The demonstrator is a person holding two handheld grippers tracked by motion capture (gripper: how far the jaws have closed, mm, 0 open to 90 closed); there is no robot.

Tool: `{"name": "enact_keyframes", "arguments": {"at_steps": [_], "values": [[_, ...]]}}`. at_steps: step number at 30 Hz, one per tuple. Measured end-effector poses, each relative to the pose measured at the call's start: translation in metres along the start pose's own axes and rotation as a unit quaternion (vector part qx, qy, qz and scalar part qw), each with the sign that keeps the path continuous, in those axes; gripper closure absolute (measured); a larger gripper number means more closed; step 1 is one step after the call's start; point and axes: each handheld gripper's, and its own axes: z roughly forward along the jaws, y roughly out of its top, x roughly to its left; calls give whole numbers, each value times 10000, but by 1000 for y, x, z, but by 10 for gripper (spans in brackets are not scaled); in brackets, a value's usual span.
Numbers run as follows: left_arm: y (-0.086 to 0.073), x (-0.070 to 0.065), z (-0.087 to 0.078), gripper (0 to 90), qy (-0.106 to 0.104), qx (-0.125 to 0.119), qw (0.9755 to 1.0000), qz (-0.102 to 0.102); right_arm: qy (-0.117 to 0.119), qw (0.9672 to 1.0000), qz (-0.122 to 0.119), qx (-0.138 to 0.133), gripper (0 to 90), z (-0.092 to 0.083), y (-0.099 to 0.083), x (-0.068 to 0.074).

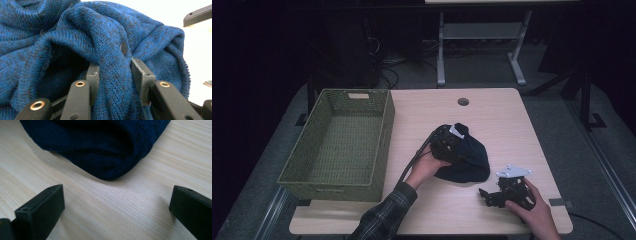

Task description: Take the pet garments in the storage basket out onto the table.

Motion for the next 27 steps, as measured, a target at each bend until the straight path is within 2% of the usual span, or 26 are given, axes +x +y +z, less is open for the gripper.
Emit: {"name": "enact_keyframes", "arguments": {"at_steps": [5,7,10,11,14,16,19,20,27], "values": [[1,1,-4,469,105,64,9999,68,3,10000,-2,1,0,0,0,0],[1,1,-5,400,84,53,9999,22,3,10000,-1,1,0,0,0,0],[1,3,-10,328,85,113,9999,87,4,10000,-6,3,0,0,0,0],[0,3,-10,305,92,66,9999,26,6,10000,-8,4,0,0,0,0],[1,2,-16,242,210,83,9996,171,4,10000,-3,-4,0,0,0,0],[2,2,-18,184,177,67,9997,185,6,10000,4,-3,0,0,0,0],[2,1,-21,150,148,-22,9998,130,4,10000,3,-3,0,0,0,0],[3,2,-23,144,161,-26,9997,171,3,10000,0,-5,0,0,0,0],[1,-1,-35,142,185,-173,9996,144,10,10000,15,-10,0,0,0,0]]}}
